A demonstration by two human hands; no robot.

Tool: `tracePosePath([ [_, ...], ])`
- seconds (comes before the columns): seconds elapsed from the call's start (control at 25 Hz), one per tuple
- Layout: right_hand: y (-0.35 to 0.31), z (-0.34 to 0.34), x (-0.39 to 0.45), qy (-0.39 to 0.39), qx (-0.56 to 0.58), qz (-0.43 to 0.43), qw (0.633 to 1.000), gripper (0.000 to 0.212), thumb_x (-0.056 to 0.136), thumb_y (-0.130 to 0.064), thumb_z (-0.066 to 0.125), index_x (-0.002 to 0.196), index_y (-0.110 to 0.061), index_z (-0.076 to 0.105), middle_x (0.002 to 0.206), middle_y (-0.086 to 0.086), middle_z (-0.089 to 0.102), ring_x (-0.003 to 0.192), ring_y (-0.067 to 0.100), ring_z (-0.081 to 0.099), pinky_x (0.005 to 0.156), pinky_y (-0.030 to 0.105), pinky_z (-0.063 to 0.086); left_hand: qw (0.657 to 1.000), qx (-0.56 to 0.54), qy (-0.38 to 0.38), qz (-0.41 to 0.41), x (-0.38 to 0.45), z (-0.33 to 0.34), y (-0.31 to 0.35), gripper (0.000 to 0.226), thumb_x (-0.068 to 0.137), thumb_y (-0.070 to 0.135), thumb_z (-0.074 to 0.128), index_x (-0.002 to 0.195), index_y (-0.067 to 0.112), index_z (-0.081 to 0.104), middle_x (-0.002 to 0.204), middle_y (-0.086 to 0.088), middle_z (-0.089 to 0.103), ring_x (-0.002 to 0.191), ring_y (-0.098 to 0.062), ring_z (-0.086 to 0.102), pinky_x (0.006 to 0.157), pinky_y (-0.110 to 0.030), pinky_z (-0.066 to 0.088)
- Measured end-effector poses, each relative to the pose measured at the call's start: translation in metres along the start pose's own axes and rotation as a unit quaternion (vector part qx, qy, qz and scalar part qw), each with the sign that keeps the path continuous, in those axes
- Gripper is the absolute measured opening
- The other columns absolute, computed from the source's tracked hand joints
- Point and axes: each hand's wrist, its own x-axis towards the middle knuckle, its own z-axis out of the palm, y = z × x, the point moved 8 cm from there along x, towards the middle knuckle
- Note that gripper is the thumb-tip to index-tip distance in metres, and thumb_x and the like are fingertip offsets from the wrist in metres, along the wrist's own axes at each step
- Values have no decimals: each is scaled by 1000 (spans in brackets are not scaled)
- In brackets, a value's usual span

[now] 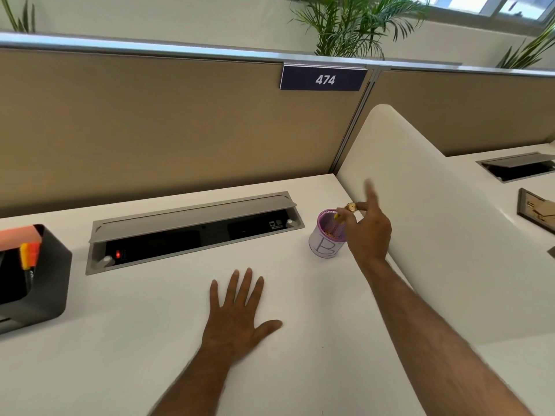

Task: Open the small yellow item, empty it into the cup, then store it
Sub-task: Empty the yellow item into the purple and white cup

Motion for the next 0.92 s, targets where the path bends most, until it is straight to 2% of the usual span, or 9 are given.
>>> tracePosePath([
  [0.08,1,6,-2,-28,-50,-18,998,47,86,-26,71,130,-14,60,106,5,74,93,27,68,79,32,49,1000,1,0,1,0,-1,0,90,83,84,23,152,25,22,161,-5,19,148,-30,14,111,-63,5],
  [0.2,3,5,-5,-10,-20,0,1000,68,85,-20,71,146,-20,39,96,-4,70,80,21,63,72,30,47,1000,1,0,3,-1,-2,1,90,84,83,24,151,24,24,161,-5,21,148,-31,16,110,-63,6],
  [0.32,4,10,-6,-44,-49,-26,998,43,87,-23,70,128,-15,62,108,6,74,96,28,68,77,27,45,1000,-3,-2,3,-1,0,0,90,83,84,24,152,25,23,161,-5,21,148,-30,15,111,-63,6],
  [0.48,-4,-5,-4,23,5,-14,1000,80,84,-22,74,150,-20,29,93,-4,70,73,21,59,70,25,42,1000,-5,1,2,0,-1,0,91,83,84,23,152,26,22,162,-4,19,149,-28,11,112,-63,5],
  [0.52,-4,-8,-3,32,12,-13,999,81,84,-22,75,149,-20,29,92,-4,69,72,21,59,69,26,42,1000,-5,3,2,0,-1,0,91,83,85,22,152,26,22,162,-4,18,149,-29,12,112,-63,5],
  [0.64,0,1,-3,-14,-39,-39,998,34,85,-22,70,117,-15,61,96,5,74,84,30,68,70,31,45,1000,-3,4,1,0,-2,0,91,83,85,22,152,26,21,162,-4,17,149,-30,11,112,-63,4],
  [0.68,1,2,-5,-23,-60,-46,997,28,85,-21,69,113,-15,64,97,5,74,85,32,68,70,32,46,1000,-4,2,1,0,-2,0,91,83,85,22,152,26,21,162,-4,18,149,-30,12,111,-63,5],
  [0.84,0,-6,-5,25,-15,-26,999,69,84,-19,73,143,-20,37,94,-4,69,71,19,58,68,25,40,1000,-8,-1,1,0,0,0,91,83,84,23,152,25,22,161,-5,20,148,-29,14,112,-63,5],
  [0.92,0,-4,-3,16,-24,-33,999,50,85,-19,71,132,-17,53,96,-1,72,76,21,64,69,26,42,1000,-7,-1,3,0,0,1,91,83,84,24,151,25,25,161,-5,23,147,-30,18,111,-63,7],
])
